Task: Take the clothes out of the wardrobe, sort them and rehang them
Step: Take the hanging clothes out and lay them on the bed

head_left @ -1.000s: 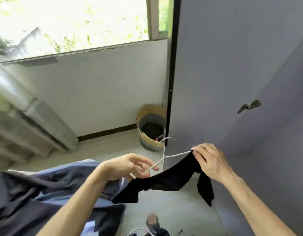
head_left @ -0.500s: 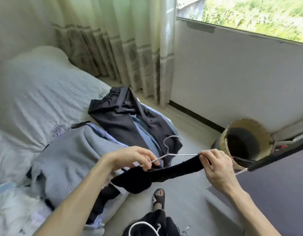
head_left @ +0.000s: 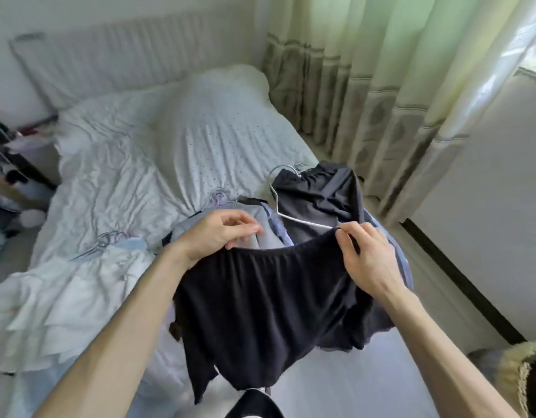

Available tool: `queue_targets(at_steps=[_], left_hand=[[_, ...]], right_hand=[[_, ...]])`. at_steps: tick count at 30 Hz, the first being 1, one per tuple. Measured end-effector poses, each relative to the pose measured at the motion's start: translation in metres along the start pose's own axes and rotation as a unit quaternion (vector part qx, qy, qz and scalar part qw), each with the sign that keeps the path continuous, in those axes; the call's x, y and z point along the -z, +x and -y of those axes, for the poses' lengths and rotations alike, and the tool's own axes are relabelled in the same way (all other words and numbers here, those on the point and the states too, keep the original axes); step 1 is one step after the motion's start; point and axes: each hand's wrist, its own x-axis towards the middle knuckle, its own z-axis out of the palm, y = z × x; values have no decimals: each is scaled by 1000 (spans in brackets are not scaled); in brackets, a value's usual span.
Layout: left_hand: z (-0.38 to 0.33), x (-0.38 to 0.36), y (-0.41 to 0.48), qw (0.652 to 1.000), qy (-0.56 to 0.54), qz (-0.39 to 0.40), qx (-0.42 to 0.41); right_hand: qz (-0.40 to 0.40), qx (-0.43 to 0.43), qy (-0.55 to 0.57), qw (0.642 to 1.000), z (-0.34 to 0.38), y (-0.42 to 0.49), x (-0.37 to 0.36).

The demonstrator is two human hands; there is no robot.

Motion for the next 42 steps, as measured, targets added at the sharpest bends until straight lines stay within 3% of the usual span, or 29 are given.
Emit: queue_targets(at_steps=[4, 11, 18, 24, 28, 33, 39, 42], left_hand=[[13, 74, 36, 996, -13, -83, 3], [71, 198, 136, 986, -53, -149, 45], [157, 262, 243, 975, -24, -205, 80], [241, 268, 323, 958, 37, -269, 98], [318, 262, 368, 938, 70, -304, 153], [408, 237, 415, 930, 113, -284, 204], [489, 204, 461, 924, 153, -277, 214], [516, 187, 462, 906, 209, -296, 219]], right_hand=[[28, 1, 7, 1000, 46, 79, -48], [87, -23, -19, 996, 108, 212, -153], [141, -69, -59, 986, 124, 298, -255], [172, -87, -101, 976, 106, 353, -339], [216, -86, -122, 965, 77, 362, -400], [290, -91, -171, 937, 24, 338, -468], [443, -109, -228, 860, -28, 291, -520], [461, -87, -254, 846, -40, 277, -538]])
